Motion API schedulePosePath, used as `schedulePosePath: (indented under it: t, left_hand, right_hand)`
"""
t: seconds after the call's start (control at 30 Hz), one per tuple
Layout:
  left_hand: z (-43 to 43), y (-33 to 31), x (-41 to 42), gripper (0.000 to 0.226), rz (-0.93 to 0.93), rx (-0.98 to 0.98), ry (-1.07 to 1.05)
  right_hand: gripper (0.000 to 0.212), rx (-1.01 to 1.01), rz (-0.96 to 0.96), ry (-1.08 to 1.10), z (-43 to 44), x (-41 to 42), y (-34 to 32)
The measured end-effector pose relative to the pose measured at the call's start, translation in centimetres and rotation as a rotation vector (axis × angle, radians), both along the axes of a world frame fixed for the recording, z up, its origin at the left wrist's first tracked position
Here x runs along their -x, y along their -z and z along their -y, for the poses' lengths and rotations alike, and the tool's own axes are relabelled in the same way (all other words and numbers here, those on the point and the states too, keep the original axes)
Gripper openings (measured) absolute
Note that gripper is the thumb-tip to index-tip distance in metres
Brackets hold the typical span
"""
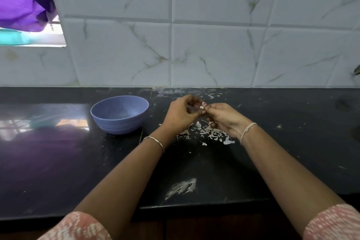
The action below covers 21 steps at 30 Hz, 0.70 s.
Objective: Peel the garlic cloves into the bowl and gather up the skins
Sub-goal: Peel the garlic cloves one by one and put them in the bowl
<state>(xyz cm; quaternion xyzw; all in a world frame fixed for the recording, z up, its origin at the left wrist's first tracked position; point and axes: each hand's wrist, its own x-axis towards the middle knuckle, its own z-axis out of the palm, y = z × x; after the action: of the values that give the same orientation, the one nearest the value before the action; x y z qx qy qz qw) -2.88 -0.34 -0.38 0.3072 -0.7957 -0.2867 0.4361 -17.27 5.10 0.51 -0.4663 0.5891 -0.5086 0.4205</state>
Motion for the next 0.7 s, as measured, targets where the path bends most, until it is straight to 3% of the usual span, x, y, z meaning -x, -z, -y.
schedulePosePath:
  t: [0.13, 0.27, 0.4, 0.7]
  left_hand:
    - [0.3, 0.1, 1.6, 0.016, 0.001, -0.048, -0.059]
    - [0.4, 0.6, 2.2, 0.011, -0.100, -0.220, -0.039]
    - [0.4, 0.7, 2.2, 0.013, -0.065, -0.262, -0.020]
    - [0.1, 0.6, 2.5, 0.020, -0.114, -0.324, 0.038]
  right_hand:
    - [0.023, 0.023, 0.046, 0.077, 0.2, 0.9, 0.2]
    - [0.013, 0.108, 0.056, 0.232, 0.1, 1.9, 0.7]
    - [0.022, 0.186, 0.070, 0.157, 0.0, 2.3, 0.6]
    - [0.013, 0.211, 0.006, 0.191, 0.5, 2.5, 1.1]
